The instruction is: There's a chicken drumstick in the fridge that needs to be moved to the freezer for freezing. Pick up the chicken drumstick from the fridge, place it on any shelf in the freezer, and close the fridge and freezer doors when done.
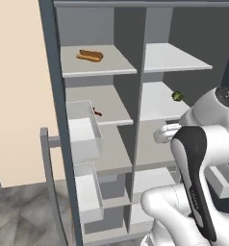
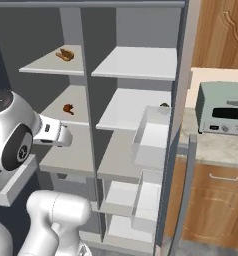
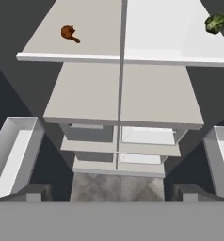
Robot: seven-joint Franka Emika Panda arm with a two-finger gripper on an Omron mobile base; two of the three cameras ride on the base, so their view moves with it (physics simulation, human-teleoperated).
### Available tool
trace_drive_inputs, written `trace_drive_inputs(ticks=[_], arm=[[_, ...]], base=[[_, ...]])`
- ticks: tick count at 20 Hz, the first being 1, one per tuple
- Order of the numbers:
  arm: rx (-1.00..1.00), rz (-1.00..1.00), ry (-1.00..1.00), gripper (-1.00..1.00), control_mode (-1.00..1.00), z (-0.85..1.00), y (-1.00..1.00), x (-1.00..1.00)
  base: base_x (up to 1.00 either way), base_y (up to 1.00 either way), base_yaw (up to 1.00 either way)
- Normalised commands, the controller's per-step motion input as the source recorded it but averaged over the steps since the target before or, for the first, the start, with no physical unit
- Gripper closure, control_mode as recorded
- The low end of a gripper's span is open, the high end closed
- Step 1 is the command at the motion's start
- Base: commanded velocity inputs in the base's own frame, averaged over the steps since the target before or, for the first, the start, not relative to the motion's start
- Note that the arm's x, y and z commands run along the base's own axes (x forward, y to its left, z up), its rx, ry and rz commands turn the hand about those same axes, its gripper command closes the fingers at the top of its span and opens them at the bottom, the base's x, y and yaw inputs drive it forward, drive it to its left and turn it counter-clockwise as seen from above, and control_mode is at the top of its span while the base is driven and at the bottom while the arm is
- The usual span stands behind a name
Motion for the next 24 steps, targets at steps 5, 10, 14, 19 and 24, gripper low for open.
trace_drive_inputs(ticks=[5, 10, 14, 19, 24], arm=[[0.00, 0.00, 0.00, -1.00, 1.00, 0.00, 0.00, 0.00], [0.00, 0.00, 0.00, -1.00, 1.00, 0.00, 0.00, 0.00], [0.00, 0.00, 0.00, -1.00, 1.00, 0.00, 0.00, 0.00], [0.00, 0.00, 0.00, -1.00, 1.00, 0.00, 0.00, 0.00], [0.00, 0.00, 0.00, -1.00, 1.00, 0.00, 0.00, 0.00]], base=[[-0.63, -0.02, 0.00], [-0.43, 0.00, 0.00], [-0.10, 0.00, 0.00], [-0.07, 0.00, 0.00], [-0.37, 0.00, 0.00]])
